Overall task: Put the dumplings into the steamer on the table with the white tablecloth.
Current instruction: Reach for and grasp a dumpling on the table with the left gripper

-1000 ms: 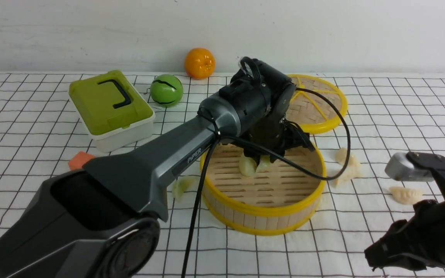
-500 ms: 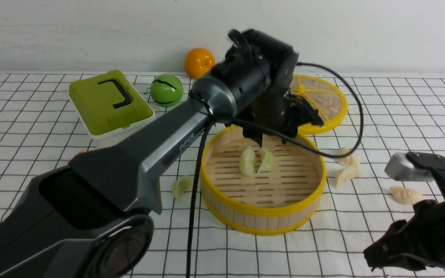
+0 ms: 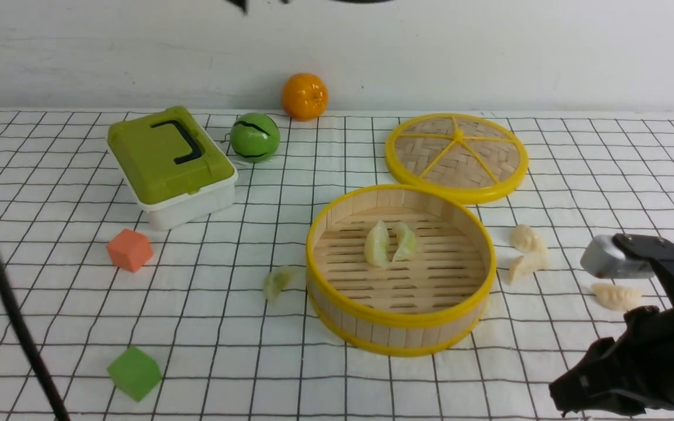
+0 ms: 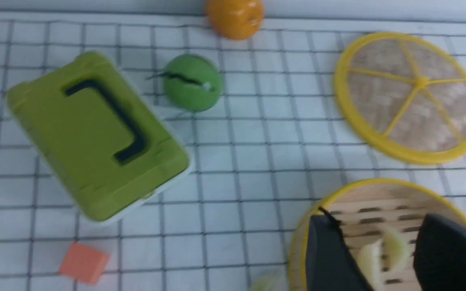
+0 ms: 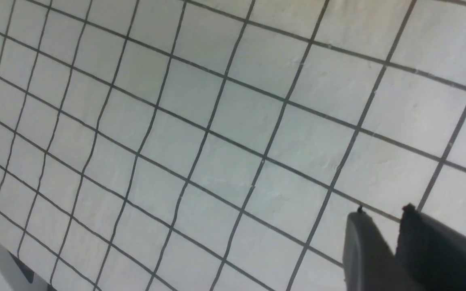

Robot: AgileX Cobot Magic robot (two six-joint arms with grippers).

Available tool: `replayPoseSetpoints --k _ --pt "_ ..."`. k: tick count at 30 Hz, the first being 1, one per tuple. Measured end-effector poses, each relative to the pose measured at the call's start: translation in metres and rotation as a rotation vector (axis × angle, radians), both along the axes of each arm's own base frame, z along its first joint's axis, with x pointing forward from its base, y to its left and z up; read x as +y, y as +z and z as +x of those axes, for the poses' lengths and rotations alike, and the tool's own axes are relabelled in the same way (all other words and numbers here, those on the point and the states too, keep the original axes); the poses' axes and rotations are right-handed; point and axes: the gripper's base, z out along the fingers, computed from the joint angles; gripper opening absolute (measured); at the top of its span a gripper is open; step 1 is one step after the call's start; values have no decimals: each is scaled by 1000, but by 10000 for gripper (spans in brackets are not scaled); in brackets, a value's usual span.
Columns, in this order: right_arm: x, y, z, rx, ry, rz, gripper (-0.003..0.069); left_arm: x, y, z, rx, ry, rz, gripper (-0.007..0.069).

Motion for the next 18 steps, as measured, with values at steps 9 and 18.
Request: replayPoseSetpoints --k 9,18 --pt "0 0 1 -10 -7 -3 136 -4 -182 18 491 -72 209 288" --pt "0 1 2 -30 1 -5 136 -22 -239 38 458 -149 139 288"
